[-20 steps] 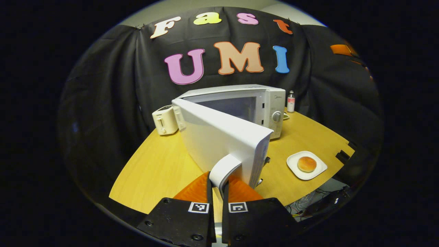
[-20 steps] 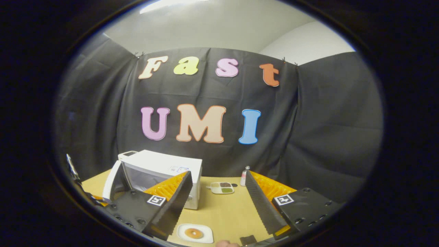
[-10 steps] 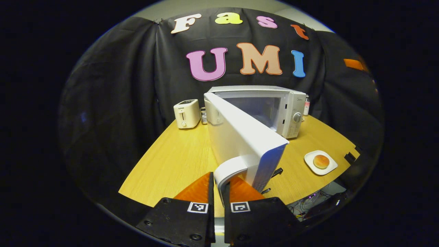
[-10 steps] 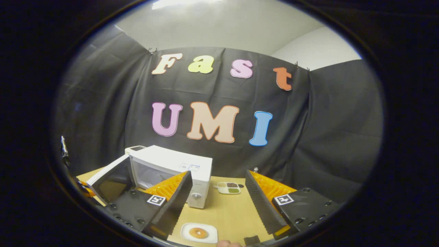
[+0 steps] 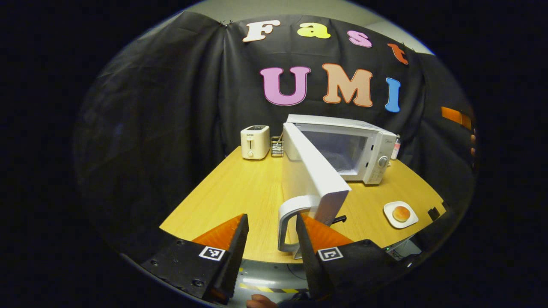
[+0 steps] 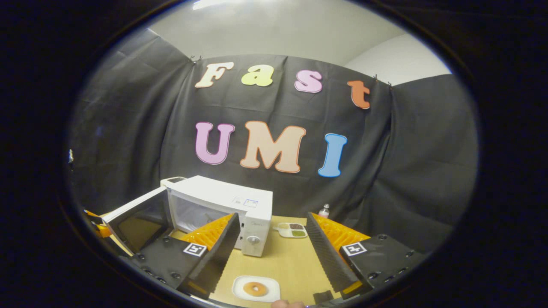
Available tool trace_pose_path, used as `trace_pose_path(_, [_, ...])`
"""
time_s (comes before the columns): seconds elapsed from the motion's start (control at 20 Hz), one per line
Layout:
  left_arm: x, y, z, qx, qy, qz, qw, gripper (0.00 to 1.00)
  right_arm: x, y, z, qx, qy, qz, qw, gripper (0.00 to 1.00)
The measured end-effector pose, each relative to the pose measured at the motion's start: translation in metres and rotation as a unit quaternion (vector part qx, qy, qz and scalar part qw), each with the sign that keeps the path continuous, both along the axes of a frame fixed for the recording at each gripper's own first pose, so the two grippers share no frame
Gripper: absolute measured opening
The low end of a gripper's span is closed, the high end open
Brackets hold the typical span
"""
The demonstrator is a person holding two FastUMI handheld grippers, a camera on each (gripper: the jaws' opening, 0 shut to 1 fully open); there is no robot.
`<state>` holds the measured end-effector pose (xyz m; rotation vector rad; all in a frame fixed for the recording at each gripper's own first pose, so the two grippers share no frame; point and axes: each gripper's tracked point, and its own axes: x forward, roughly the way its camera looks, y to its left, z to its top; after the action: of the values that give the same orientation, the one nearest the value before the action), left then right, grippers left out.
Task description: Open the microwave oven with the left hand, put the food in, and close the microwave oven.
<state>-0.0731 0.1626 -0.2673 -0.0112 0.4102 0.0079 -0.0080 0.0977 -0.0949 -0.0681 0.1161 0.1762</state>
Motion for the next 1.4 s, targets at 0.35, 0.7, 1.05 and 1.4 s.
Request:
trace_pose_path(0.35, [-0.001,0.027,0.117,0.026,-0.099,0.021,0.994,0.97,0.007,0.009,-0.032,-0.022,0.014,0.007,1.0,0.97])
trace_pose_path(0.7, [0.014,0.021,0.231,0.026,-0.186,0.03,0.982,0.96,0.005,0.017,-0.086,-0.026,0.046,0.014,0.999,0.98])
trace_pose_path(1.05, [0.023,0.001,0.269,-0.001,-0.225,0.026,0.974,0.96,0.006,0.018,-0.184,-0.016,0.131,0.0,0.991,0.98])
trace_pose_path(1.4, [0.042,-0.027,0.281,-0.011,-0.231,0.007,0.973,1.0,-0.004,0.011,-0.281,-0.025,0.248,0.011,0.968,0.98])
